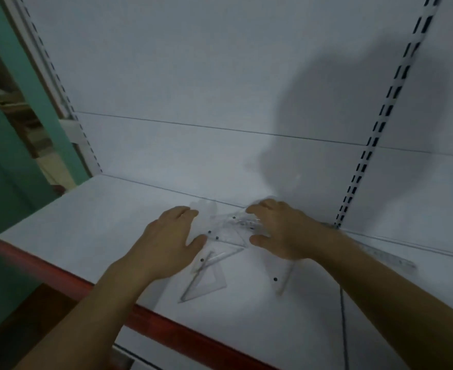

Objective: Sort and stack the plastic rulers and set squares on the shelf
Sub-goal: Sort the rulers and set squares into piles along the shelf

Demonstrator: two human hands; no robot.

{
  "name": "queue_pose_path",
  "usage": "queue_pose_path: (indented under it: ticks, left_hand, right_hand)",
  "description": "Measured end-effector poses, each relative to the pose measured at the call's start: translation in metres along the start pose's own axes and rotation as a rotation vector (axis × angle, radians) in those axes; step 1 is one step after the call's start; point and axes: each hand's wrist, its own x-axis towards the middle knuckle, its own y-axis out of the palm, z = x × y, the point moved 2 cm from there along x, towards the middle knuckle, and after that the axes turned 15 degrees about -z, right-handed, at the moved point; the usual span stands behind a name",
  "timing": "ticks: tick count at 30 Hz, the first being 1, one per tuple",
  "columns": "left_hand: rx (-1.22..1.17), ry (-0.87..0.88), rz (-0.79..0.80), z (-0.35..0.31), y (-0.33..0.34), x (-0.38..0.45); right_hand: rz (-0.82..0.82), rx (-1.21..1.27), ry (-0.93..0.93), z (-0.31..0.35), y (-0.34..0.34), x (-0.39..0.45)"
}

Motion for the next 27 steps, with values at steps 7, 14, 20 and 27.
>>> queue_pose_path:
  ticks: [7, 14, 20, 27]
  left_hand:
    - [-0.14, 0.116, -0.012, 0.002, 0.025, 0.054]
    - [-0.318, 0.185, -0.017, -0.026, 0.059, 0.083]
    - [-0.533, 0.136, -0.137, -0.013, 0.064, 0.084]
    - [-0.584, 0.055, -0.146, -0.005, 0.065, 0.087]
  right_hand:
    - [-0.09, -0.014, 0.256, -0.002, 0.014, -0.014]
    - [-0.208, -0.123, 0.399, 0.004, 0.03, 0.001]
    - [-0.329, -0.115, 0.338, -0.003, 0.037, -0.007]
    - [-0.489, -0.011, 0.299, -0.01, 0.039, -0.007]
